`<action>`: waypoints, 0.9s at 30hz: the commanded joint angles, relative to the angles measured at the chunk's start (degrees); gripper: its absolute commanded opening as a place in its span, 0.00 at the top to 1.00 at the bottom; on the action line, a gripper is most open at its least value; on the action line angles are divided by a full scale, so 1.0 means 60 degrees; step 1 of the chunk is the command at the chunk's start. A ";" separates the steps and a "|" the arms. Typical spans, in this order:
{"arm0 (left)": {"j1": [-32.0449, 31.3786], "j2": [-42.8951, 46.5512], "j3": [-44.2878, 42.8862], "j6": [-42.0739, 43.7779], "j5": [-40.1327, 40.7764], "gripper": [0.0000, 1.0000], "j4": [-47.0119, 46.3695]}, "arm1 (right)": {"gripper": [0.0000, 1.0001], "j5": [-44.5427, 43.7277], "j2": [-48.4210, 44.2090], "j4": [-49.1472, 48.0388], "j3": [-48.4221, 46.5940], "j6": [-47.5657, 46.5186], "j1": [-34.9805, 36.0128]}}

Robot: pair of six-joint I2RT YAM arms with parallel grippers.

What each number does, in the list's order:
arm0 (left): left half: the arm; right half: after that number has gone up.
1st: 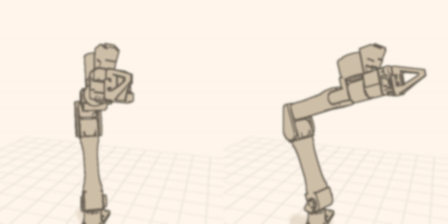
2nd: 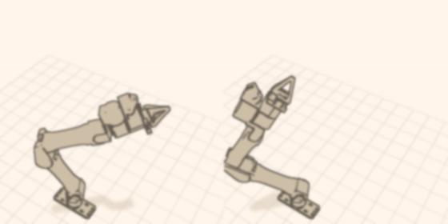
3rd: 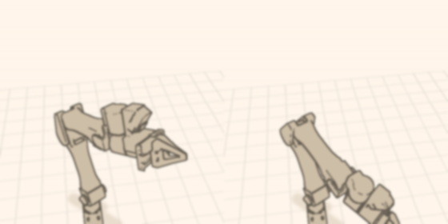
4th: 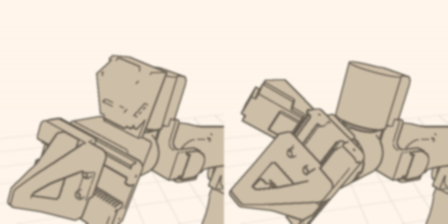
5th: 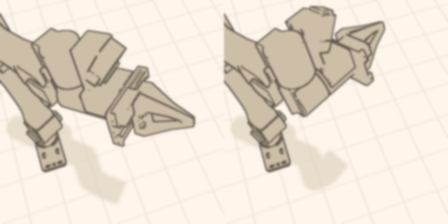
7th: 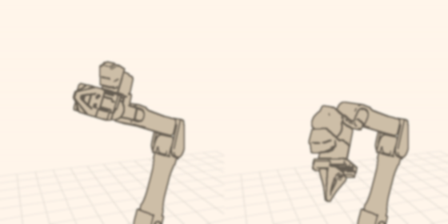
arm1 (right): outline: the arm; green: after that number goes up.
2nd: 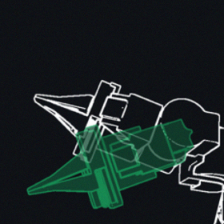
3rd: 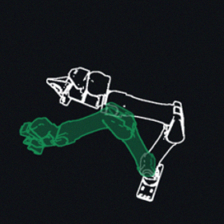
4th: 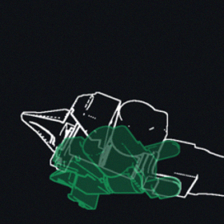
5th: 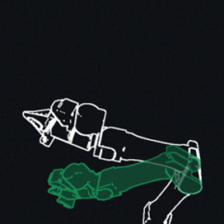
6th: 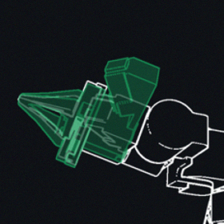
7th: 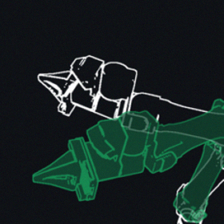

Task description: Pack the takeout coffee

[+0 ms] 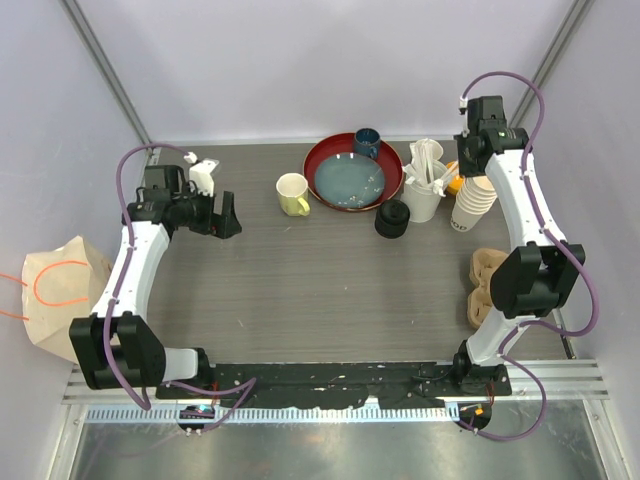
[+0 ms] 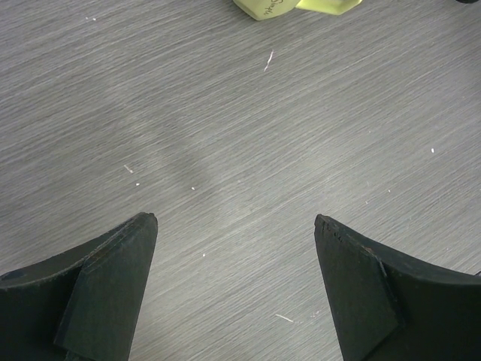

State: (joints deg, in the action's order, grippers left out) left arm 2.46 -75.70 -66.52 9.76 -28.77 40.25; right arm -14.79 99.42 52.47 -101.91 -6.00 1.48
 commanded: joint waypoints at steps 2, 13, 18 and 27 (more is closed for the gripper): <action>-0.0029 -0.0054 -0.0280 0.0205 -0.0155 0.10 0.0088 | 0.99 0.0047 -0.0192 0.0044 -0.0681 -0.0303 -0.0041; -0.0058 -0.0142 -0.0412 0.0292 -0.0170 0.11 0.0118 | 0.99 -0.0918 -0.0514 0.0322 -0.1061 -0.0596 0.0061; -0.0058 -0.0127 -0.0543 0.0351 -0.0243 0.10 0.0293 | 0.99 -0.1344 -0.0676 0.0819 -0.2027 -0.0480 0.0164; -0.0058 -0.0083 -0.0690 0.0380 -0.0185 0.10 0.0469 | 0.99 -0.0670 -0.1217 0.0821 -0.3859 -0.0975 0.1550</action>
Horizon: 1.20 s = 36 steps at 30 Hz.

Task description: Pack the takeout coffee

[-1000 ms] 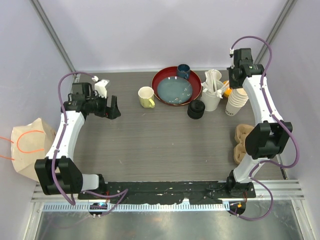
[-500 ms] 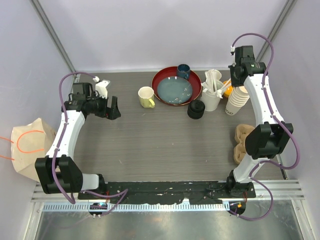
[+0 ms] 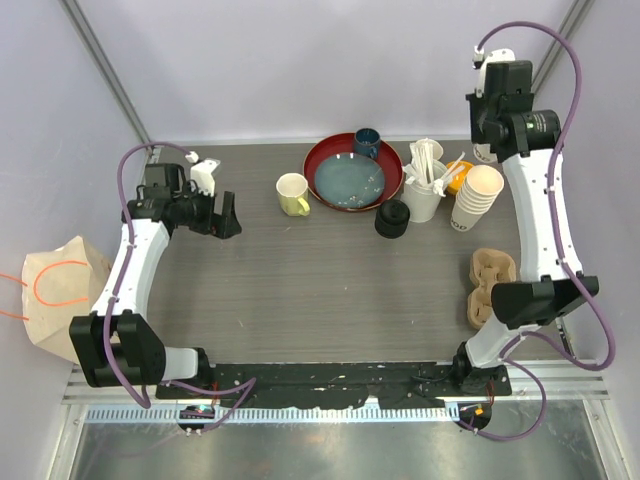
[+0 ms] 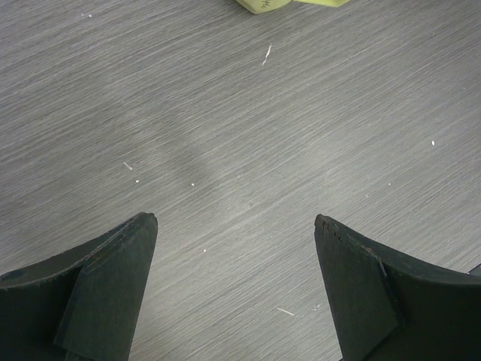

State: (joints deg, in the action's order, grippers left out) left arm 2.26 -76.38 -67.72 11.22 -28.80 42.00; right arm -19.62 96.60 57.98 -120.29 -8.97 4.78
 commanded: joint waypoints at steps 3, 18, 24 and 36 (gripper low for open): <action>-0.0026 -0.0029 -0.0665 0.0151 -0.0094 0.10 0.0368 | 0.99 -0.0420 -0.0879 -0.0287 -0.0709 -0.1342 0.2465; 0.0018 -0.0585 -0.1061 -0.0273 0.1078 0.07 0.0676 | 0.99 0.2784 0.0362 -0.3684 0.3861 -0.3675 0.8255; 0.0048 -0.0688 -0.1018 -0.0289 0.1240 0.07 0.0647 | 0.99 0.3471 0.1432 -0.4462 0.4228 -0.3837 0.8403; 0.0062 -0.0703 -0.0900 -0.0142 0.1387 0.07 0.0456 | 0.99 0.3563 0.2313 -0.5137 0.4653 -0.3822 0.8506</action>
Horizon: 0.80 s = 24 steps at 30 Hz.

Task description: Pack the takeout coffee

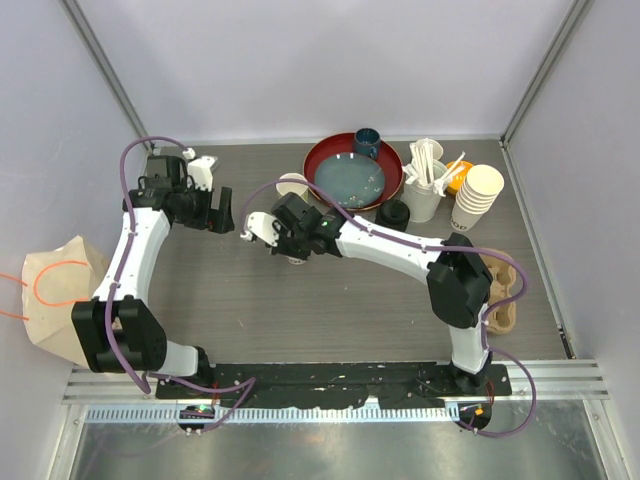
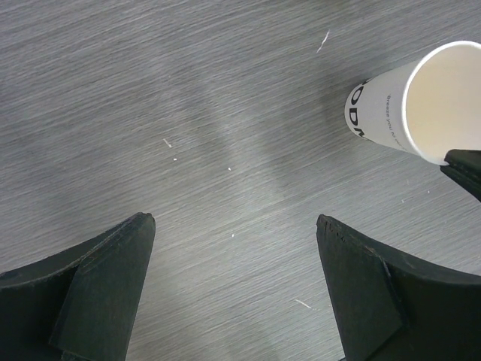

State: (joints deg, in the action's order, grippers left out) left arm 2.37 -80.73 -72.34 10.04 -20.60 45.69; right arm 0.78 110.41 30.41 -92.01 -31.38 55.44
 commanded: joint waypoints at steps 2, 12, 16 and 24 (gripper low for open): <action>0.0030 0.0022 -0.0102 0.0084 0.0006 0.07 -0.0159 | 0.95 0.0193 0.0055 -0.0412 -0.0105 -0.0074 0.0076; 0.0030 0.0007 -0.0131 0.0142 -0.0170 0.06 -0.0013 | 0.31 -0.0786 -0.1070 0.0073 -0.0880 0.0832 0.0062; 0.0044 0.0066 -0.0117 0.0142 -0.0228 0.06 0.0075 | 0.22 -0.1987 -0.2825 0.0408 -0.1320 0.1680 -0.0579; 0.0030 -0.0051 -0.0102 0.0040 -0.0375 0.06 0.0148 | 0.29 -0.1509 -0.4178 0.2809 -0.1979 0.4377 -0.5571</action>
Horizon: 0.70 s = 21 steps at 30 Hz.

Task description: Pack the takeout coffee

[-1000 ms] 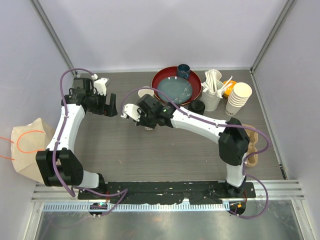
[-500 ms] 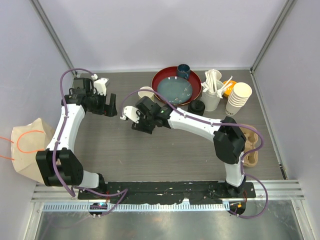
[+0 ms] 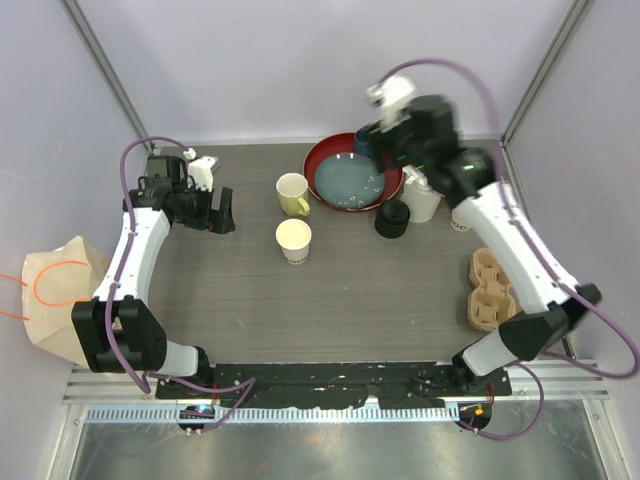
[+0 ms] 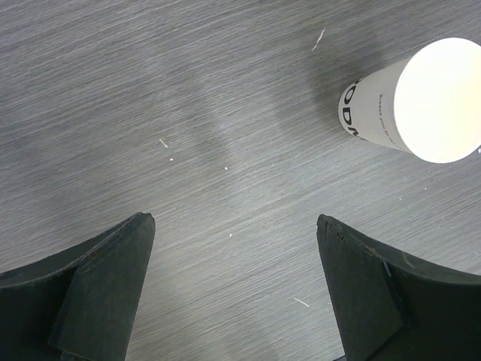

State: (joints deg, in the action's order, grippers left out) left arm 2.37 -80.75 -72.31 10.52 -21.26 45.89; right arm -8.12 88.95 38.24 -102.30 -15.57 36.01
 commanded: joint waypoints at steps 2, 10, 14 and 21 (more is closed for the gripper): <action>0.0030 -0.0033 -0.0106 -0.0026 -0.0310 0.06 0.0130 | 0.34 0.0326 -0.0543 0.1945 -0.0265 0.2197 -0.3882; 0.0044 -0.0121 -0.0223 0.0165 -0.0164 0.07 0.0218 | 0.46 0.0460 0.0058 0.1962 0.0219 0.2215 -0.5870; 0.0030 -0.0194 -0.0194 0.0224 -0.0120 0.07 0.0233 | 0.47 0.0182 0.0409 0.1962 0.0584 0.1995 -0.5884; 0.0030 -0.0297 -0.0267 0.0223 -0.0178 0.07 0.0335 | 0.59 -0.0316 0.1025 0.1976 0.0541 0.1775 -0.6221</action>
State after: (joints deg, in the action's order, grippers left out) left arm 2.37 -82.65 -72.34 11.03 -21.63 47.16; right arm -7.62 94.59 50.24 -97.89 -4.25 -0.54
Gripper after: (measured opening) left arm 0.936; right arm 0.437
